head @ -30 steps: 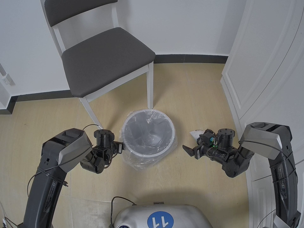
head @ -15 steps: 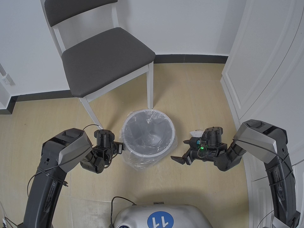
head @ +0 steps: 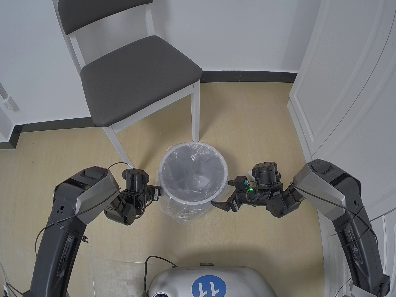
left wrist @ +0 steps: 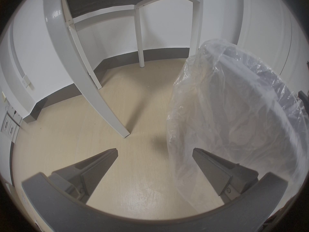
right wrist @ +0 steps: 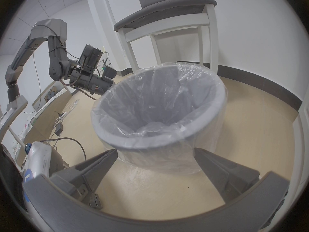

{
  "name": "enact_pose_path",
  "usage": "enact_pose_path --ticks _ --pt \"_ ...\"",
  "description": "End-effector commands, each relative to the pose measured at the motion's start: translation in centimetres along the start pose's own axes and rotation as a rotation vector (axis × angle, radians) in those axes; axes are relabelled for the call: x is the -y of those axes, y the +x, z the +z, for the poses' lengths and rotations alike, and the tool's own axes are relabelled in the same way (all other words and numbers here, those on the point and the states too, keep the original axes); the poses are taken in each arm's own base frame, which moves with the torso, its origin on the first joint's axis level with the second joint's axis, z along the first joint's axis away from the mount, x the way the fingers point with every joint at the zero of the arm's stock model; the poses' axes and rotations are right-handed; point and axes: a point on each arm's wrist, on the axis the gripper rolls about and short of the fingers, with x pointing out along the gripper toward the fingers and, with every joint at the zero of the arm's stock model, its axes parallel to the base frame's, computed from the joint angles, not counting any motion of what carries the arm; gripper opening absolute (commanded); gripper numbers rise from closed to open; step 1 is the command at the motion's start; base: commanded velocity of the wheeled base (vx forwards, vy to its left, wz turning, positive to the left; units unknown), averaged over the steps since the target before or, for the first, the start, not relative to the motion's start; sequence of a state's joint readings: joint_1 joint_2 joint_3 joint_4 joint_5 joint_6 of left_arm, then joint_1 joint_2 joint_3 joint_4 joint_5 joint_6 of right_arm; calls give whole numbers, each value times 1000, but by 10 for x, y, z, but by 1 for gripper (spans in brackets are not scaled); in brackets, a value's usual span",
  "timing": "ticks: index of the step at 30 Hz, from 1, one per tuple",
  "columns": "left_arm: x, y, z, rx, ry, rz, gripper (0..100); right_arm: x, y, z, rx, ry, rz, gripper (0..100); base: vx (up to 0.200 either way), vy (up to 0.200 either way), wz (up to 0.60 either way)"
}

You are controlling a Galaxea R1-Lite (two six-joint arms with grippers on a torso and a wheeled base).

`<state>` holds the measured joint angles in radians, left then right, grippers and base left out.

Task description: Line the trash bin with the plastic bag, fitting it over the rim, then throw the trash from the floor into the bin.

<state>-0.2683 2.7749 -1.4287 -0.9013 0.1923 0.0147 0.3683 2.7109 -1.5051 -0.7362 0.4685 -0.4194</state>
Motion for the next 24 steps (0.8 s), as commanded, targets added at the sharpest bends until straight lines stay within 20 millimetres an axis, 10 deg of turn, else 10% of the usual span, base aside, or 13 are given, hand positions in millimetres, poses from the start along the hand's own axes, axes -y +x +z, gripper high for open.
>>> enact_pose_path --ticks 1,24 --pt "0 0 1 2 -6 -1 100 -1 4 -5 4 1 18 0 0 0 0" --pt "0 0 2 -23 -1 1 100 29 17 -22 -93 83 19 0 0 0 0"
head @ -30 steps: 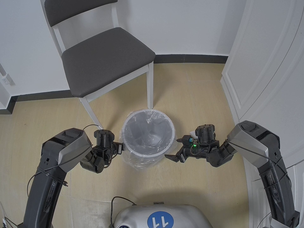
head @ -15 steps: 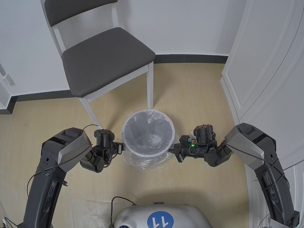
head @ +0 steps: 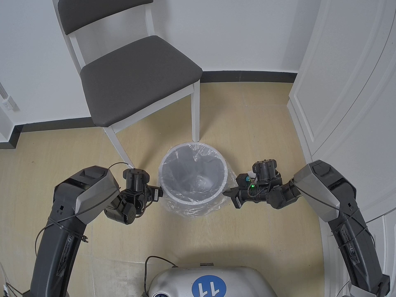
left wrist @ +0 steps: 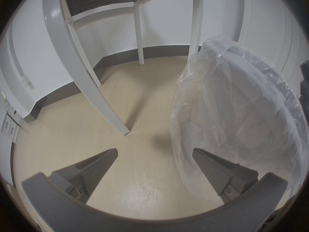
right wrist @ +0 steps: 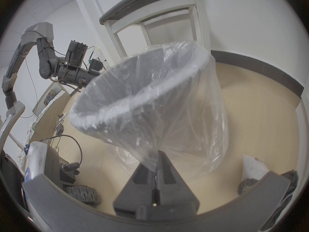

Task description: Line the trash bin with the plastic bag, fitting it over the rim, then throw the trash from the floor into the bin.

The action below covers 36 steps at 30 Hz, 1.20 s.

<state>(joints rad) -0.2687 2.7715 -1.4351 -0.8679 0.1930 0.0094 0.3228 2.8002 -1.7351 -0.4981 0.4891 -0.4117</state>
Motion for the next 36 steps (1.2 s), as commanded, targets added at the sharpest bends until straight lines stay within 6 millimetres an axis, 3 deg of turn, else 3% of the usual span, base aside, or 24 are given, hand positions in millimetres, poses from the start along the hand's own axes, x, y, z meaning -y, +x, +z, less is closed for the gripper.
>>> enact_pose_path --ticks 1,15,17,19,36 --pt "0 0 2 -1 0 1 100 1 5 -8 -30 19 11 0 0 0 0" --pt "1 0 2 1 0 -1 100 6 18 -9 -118 70 52 0 0 0 0" --pt "1 0 2 4 1 -1 100 4 24 -26 -174 104 72 0 0 0 0" --pt "1 0 2 4 1 -1 100 5 24 -28 -179 108 72 0 0 0 0" --pt "1 0 2 1 0 -1 100 7 25 -26 -144 91 58 0 0 0 0"
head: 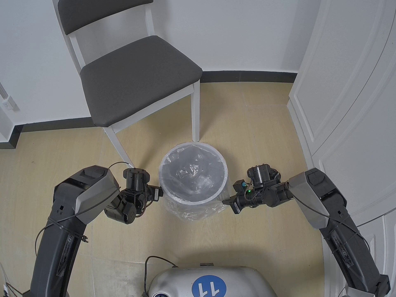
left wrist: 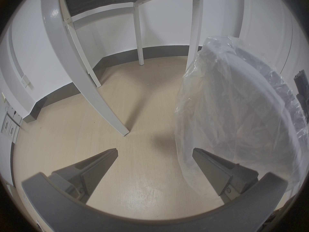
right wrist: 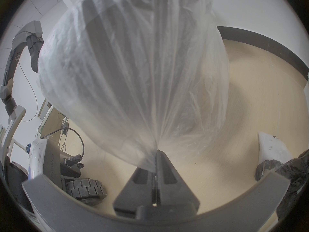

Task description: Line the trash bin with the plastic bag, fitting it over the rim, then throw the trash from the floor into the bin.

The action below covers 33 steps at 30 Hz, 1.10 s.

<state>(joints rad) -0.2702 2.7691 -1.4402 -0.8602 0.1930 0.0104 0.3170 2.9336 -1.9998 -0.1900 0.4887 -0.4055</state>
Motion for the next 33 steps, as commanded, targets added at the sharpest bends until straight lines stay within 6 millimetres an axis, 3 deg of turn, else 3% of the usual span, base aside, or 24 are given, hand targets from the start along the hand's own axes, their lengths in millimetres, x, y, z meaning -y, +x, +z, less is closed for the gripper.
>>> enact_pose_path --ticks 1,9,15,19,23,28,33 --pt "0 0 0 1 -1 1 100 0 1 -1 1 -2 1 100 0 0 0" --pt "0 0 0 2 -2 1 100 6 -12 11 103 -58 -22 100 0 0 0" --pt "0 0 0 1 -1 1 100 -2 -27 13 122 -82 -14 100 0 0 0" --pt "0 0 0 -1 -1 1 100 -18 -52 11 149 -131 -16 100 0 0 0" --pt "-1 0 0 -1 -2 2 100 -35 -71 -5 130 -126 -49 100 0 0 0" --pt "-1 0 0 -1 -2 2 100 -47 -79 -22 198 -152 -176 100 0 0 0" --pt "-2 0 0 -19 -4 3 100 -69 -81 -38 420 -60 -343 100 0 0 0"
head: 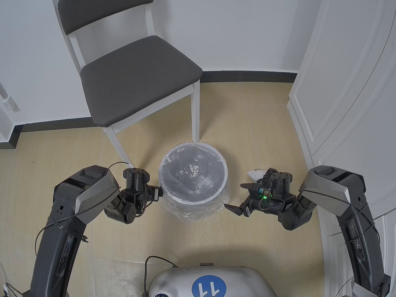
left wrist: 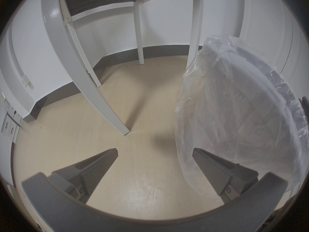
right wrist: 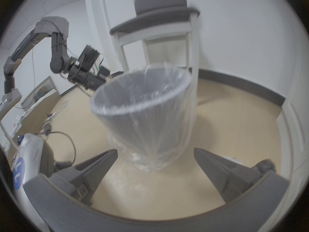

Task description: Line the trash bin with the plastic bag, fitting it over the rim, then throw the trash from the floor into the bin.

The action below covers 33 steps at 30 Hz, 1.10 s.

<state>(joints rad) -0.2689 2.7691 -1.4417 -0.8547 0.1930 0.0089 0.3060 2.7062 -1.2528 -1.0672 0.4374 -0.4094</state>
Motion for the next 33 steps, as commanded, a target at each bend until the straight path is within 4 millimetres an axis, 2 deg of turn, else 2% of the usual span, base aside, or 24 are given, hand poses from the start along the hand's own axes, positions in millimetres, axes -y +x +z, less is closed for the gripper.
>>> enact_pose_path --ticks 1,6,12,17,25,29,30,31,33 --pt "-1 0 -1 -19 -8 2 100 -33 -28 -14 128 100 -204 100 0 0 0" --pt "-1 0 1 -30 -16 2 100 -35 -31 -22 75 165 -304 100 0 0 0" --pt "-1 0 2 -28 -29 1 100 -36 -32 -24 70 277 -343 100 0 0 0" --pt "-1 0 2 -28 -29 2 100 -55 -36 -23 38 387 -348 100 0 0 0" --pt "1 0 2 -21 -34 0 100 -52 -39 -23 13 354 -447 100 0 0 0" --pt "-4 -1 1 0 -30 12 100 -39 -49 13 56 265 -588 100 0 0 0" --pt "-13 -1 -1 -5 -21 30 100 -39 -53 23 70 260 -605 100 0 0 0" --pt "-14 -2 0 -4 -19 30 100 -39 -53 24 72 260 -604 100 0 0 0" --pt "-34 -11 15 4 13 44 100 -37 -62 40 95 255 -614 100 0 0 0"
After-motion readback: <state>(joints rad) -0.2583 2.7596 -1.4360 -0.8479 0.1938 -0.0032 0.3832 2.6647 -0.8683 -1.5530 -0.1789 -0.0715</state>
